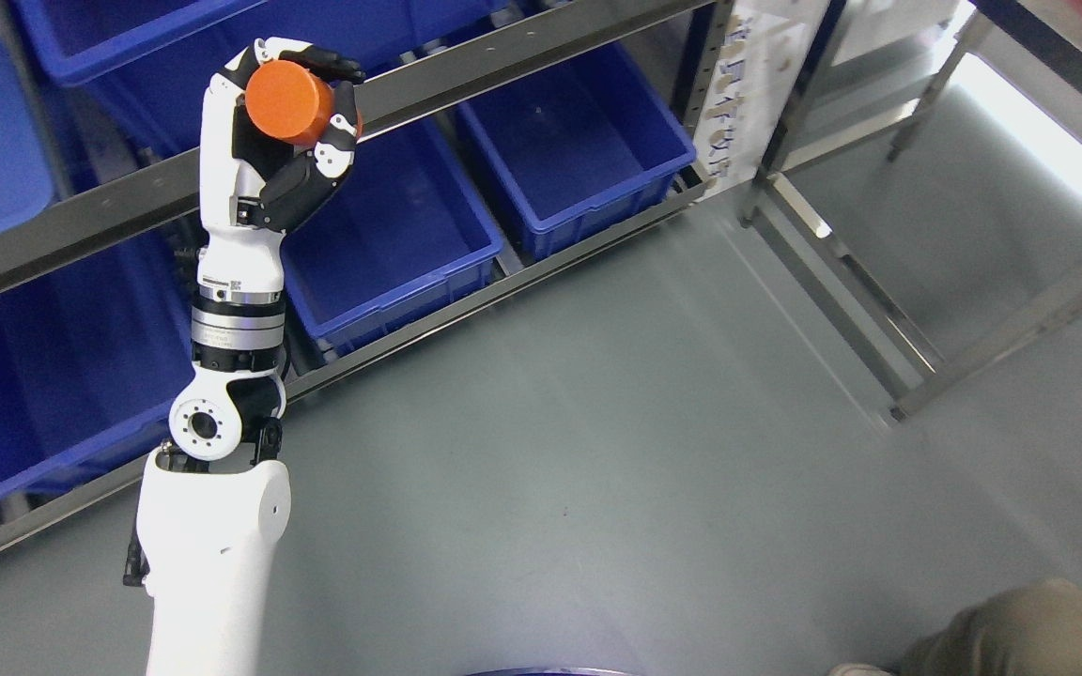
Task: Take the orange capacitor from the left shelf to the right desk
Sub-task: 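Hold the capacitor in the left hand while turning toward the steel table, then move the left hand over the red tray and lower the capacitor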
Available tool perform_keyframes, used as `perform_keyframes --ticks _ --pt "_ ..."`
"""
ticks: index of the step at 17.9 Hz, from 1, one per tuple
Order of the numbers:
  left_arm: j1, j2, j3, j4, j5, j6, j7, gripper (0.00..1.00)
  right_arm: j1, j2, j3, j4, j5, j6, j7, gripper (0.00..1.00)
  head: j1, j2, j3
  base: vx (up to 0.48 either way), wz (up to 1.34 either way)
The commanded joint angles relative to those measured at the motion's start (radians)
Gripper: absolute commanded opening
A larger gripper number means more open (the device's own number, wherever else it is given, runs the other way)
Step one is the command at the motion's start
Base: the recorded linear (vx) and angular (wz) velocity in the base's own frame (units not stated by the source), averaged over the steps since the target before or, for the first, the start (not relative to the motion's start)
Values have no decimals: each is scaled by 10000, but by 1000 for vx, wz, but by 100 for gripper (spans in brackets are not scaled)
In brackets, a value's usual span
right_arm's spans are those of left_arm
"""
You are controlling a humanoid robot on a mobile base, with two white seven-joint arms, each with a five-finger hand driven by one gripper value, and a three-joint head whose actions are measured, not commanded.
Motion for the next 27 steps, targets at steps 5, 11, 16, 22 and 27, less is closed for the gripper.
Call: perform_keyframes --ticks 5,11,16,22,27 --pt "24 175 -551 -12 0 76 11 2 244 -173 -108 -175 62 -1 1 100 0 0 0 165 -704" --pt "9 175 -734 -12 0 106 -5 2 244 -173 -108 -175 62 -1 1 100 0 0 0 250 -584" --pt "-175 175 -1577 -12 0 320 11 2 244 -173 -108 -175 62 -1 1 100 0 1 0 308 -376" --pt "-252 175 -2208 49 0 673 41 3 244 -173 -108 -175 62 -1 1 100 0 2 0 347 -282" --pt "-956 175 -2667 172 0 1225 118 4 244 -173 -108 -175 62 -1 1 100 0 2 0 331 -208"
